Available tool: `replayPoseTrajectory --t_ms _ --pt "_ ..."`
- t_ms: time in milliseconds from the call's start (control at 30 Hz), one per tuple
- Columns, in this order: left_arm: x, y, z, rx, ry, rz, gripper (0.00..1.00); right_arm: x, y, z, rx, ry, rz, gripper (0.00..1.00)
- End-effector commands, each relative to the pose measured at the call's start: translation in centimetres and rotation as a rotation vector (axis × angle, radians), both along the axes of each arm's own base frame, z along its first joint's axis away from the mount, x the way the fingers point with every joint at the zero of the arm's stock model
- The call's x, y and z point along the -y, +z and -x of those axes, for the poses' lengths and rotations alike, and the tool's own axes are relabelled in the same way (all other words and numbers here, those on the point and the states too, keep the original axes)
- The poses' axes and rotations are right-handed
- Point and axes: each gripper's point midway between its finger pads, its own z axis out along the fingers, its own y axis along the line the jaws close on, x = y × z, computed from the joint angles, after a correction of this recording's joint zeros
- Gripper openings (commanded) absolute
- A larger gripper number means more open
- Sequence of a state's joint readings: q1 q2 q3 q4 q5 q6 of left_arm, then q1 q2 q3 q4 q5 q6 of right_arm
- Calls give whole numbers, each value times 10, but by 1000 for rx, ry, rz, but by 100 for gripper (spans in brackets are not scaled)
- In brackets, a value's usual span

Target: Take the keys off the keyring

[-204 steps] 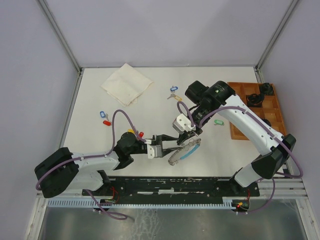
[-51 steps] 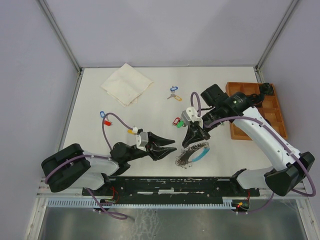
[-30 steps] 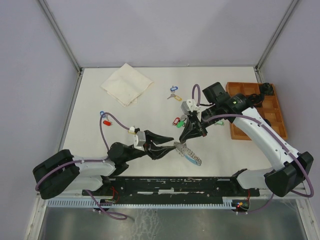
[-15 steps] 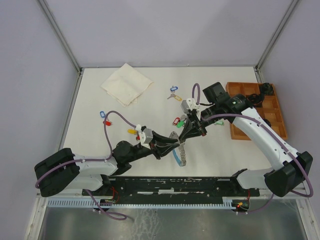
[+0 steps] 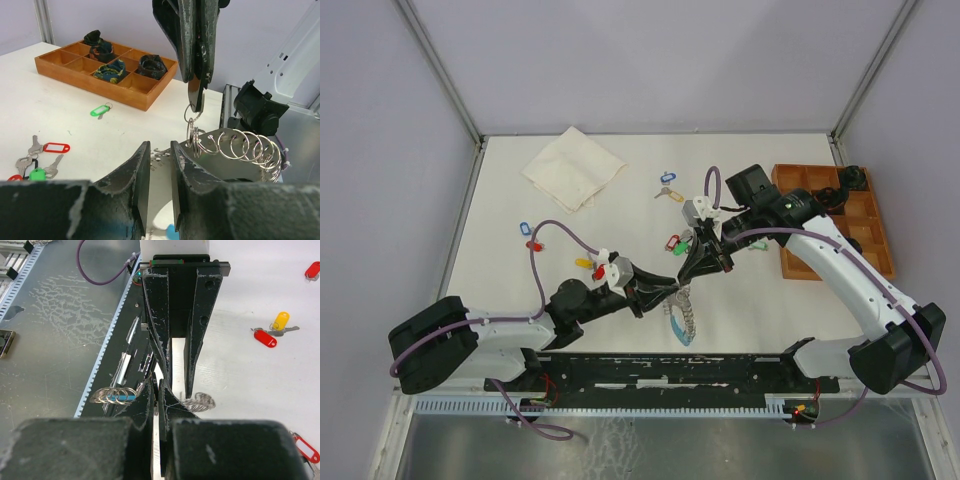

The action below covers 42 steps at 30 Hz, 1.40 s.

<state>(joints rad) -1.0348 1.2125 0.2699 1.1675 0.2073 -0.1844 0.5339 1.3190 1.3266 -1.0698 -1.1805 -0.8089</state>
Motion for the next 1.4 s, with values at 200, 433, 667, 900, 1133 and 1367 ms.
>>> replayPoseTrajectory --t_ms 200,433,667,900,1133,1367 --pt "7 31 13 85 -79 75 34 -1 18 4 22 11 -65 1" --pt "8 36 15 87 -82 82 35 -2 17 3 21 7 -64 1" --pt "12 35 9 77 -50 69 35 -2 17 3 18 6 -65 1" --pt "14 35 12 73 -51 63 35 -2 17 3 17 6 -65 1" --pt "14 36 10 57 -23 53 36 -2 17 1 16 -5 -63 1" --pt "16 29 3 40 17 28 35 -2 17 1 17 -9 -65 1"
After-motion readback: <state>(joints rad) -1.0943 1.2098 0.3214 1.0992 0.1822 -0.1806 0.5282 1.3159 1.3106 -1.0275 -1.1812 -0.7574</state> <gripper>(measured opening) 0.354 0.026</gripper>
